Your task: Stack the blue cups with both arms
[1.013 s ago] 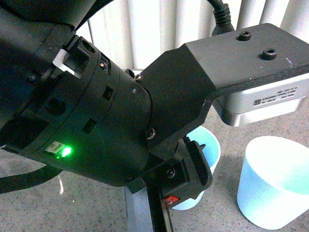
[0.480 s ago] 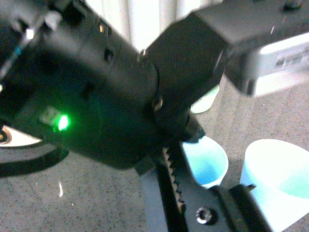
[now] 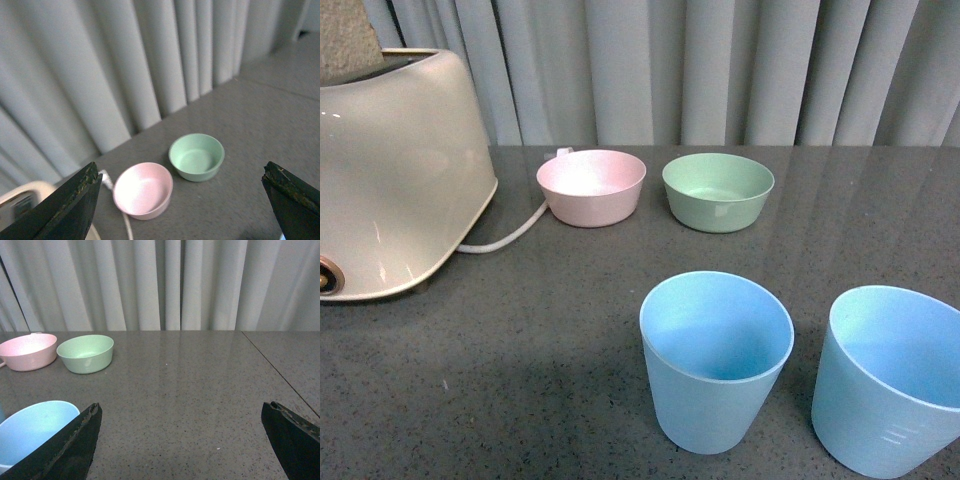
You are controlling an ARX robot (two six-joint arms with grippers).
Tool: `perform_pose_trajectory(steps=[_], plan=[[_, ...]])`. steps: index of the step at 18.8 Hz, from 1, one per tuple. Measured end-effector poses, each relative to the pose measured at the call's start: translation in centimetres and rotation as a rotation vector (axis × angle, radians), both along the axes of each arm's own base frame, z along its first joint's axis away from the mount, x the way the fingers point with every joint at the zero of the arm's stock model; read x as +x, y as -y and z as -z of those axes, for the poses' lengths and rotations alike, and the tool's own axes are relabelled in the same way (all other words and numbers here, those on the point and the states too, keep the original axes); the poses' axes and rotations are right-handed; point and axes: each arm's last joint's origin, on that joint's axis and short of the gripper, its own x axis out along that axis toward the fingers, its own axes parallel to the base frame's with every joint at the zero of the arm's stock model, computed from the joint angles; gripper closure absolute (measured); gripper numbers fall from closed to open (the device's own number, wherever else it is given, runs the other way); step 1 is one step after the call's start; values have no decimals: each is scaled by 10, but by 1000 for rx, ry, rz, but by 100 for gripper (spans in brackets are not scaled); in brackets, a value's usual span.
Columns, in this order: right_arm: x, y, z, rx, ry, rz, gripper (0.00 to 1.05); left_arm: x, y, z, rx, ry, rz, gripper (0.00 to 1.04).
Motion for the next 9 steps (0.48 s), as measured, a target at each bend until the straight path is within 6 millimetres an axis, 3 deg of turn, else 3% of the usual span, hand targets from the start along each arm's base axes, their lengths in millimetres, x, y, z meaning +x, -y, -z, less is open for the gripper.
perform_pose_trajectory(steps=[5,7,9], plan=[[0,0,0,0,-1,0,7,-51,-45,31,-146,-27,-173,8],[0,0,0,0,-1,0,7,-70,-61,44,-188,45,-444,23],[0,0,0,0,0,0,7,-92,-71,72,-200,54,-624,39]])
